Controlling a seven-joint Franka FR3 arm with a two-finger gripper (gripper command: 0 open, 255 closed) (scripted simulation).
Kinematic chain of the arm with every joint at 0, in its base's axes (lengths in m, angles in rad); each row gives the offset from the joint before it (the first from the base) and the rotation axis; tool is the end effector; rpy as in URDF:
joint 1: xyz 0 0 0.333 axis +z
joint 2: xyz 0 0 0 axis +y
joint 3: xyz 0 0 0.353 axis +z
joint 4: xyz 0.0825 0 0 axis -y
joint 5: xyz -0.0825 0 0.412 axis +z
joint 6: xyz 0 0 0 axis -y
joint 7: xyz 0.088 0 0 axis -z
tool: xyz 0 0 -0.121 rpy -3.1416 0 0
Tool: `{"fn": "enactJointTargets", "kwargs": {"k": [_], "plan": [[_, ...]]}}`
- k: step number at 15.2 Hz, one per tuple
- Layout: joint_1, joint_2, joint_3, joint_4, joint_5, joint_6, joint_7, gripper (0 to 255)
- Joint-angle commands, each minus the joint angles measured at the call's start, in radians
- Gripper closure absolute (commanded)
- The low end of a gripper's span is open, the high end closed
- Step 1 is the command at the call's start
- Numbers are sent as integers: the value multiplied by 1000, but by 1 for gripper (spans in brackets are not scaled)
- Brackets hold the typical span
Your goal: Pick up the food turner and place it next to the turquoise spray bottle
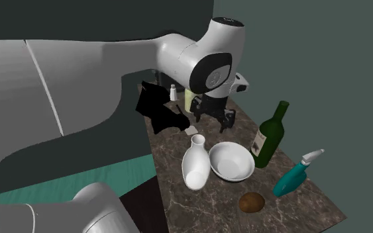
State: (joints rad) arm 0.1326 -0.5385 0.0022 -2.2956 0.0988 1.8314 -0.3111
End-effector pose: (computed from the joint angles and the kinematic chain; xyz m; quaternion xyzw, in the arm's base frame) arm 0.4018 0.0640 0.5694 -0.9759 -0.2099 -0.0412 0.0441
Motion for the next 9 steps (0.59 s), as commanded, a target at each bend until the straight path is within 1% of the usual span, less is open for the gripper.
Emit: {"fn": "enactJointTargets", "kwargs": {"k": [1,9], "plan": [[22,52,7,14,8,41,-35,0],[105,282,59,96,37,194,-149,0]]}}
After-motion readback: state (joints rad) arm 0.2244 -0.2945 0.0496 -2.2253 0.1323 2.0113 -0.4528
